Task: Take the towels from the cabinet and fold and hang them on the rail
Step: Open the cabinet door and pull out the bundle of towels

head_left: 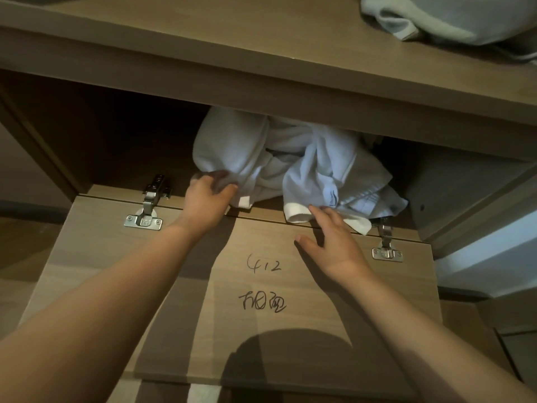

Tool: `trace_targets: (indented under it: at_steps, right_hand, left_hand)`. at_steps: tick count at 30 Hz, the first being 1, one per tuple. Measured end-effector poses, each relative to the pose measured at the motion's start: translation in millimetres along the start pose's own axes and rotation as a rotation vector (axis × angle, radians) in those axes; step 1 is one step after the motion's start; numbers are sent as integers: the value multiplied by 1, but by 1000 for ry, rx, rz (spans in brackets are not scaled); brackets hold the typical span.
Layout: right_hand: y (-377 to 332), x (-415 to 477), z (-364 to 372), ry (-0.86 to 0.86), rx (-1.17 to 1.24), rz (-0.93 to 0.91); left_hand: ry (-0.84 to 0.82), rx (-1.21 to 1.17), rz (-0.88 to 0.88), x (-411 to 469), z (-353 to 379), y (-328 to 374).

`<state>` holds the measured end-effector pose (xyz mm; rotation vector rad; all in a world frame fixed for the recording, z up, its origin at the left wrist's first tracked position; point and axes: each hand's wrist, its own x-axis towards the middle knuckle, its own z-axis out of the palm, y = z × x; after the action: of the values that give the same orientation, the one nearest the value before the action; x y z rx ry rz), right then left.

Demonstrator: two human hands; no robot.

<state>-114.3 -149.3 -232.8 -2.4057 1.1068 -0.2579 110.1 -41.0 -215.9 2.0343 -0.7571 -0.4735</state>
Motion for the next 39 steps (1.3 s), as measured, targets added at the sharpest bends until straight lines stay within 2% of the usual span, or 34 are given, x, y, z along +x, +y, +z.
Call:
trace_targets:
  at_steps: [5,8,11,18,21,23,24,26,28,31,35,39]
  right_hand:
    - [4,-9,-10,79,-6,42]
    - [7,-17,-18,88,11,54]
    - [8,-24,-27,112,50,46]
    - [10,-35,-40,174,148,39]
    - [10,-38,-42,200,227,50]
    - [12,-38,-44,201,255,56]
    - [14,-39,-45,202,254,57]
    - [16,-38,-45,209,237,69]
    - [16,-34,-47,224,223,93]
    - [14,-14,-55,267,219,117]
    - [14,17,-60,235,192,180]
    - [25,32,-57,185,235,180]
  left_hand:
    - [-5,38,118,-29,-8,14]
    - [-32,-53,158,-50,-7,29]
    - [-132,-129,171,-74,-1,41]
    - [-305,-95,218,-124,14,39]
    - [-404,-114,121,-135,13,28]
    - [-339,-226,3,-132,8,27]
    - [-223,-213,0,-127,5,27]
    - [71,-41,47,-110,-5,29]
    - [237,77,93,-90,-15,31]
    - [162,55,-49,-64,-15,31]
    - [-3,-227,-284,-46,4,20]
    - [-4,-375,-372,-34,15,12]
